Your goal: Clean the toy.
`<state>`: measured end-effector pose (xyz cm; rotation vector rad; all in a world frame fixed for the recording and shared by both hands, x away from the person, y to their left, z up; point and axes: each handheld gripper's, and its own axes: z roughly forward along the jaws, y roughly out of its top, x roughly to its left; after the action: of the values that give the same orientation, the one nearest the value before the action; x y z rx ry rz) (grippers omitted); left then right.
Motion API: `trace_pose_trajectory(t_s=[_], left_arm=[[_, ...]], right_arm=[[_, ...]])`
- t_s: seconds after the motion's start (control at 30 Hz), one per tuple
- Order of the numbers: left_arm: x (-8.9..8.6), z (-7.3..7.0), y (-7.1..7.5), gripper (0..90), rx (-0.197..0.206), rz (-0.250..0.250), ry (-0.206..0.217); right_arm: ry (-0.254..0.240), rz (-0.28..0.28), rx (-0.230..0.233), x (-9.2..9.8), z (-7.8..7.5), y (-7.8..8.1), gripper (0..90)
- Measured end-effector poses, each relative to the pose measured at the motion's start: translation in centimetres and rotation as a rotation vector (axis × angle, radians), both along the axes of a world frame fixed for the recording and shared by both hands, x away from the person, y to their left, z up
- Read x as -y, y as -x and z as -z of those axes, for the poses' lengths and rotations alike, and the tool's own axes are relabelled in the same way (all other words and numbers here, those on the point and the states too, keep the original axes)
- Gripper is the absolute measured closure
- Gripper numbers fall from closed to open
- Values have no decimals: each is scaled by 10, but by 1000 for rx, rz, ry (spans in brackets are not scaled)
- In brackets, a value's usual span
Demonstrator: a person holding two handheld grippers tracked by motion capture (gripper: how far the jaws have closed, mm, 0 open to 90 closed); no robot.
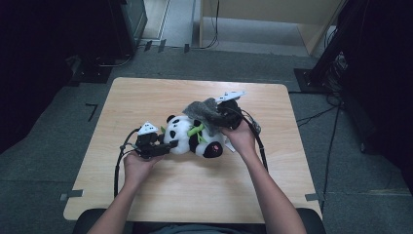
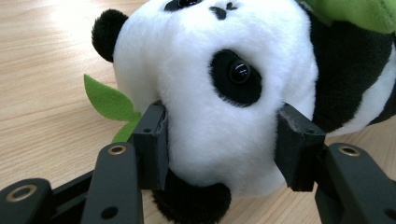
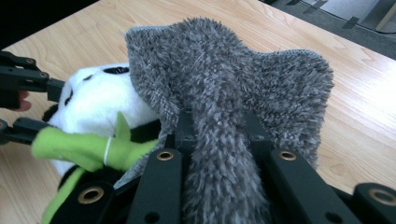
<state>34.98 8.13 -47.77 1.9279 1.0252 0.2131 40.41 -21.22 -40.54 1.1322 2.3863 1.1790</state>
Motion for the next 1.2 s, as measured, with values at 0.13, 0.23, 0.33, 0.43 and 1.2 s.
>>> trace_pose_trajectory(t_s=[0.13,0.23,0.33,0.43,1.2], left_arm=[[0,0,0,452,5,6,-3],[0,1,0,452,9,9,-4],[0,1,0,451,7,12,-5],[-1,1,-1,452,2,11,3],[-3,2,-1,415,6,17,16]], right_arm=[[-1,8,10,11,2,2,751],[-16,15,18,20,3,6,752],[-17,22,23,25,0,9,752],[-9,39,41,30,-4,12,752],[-80,137,19,83,-2,32,752]])
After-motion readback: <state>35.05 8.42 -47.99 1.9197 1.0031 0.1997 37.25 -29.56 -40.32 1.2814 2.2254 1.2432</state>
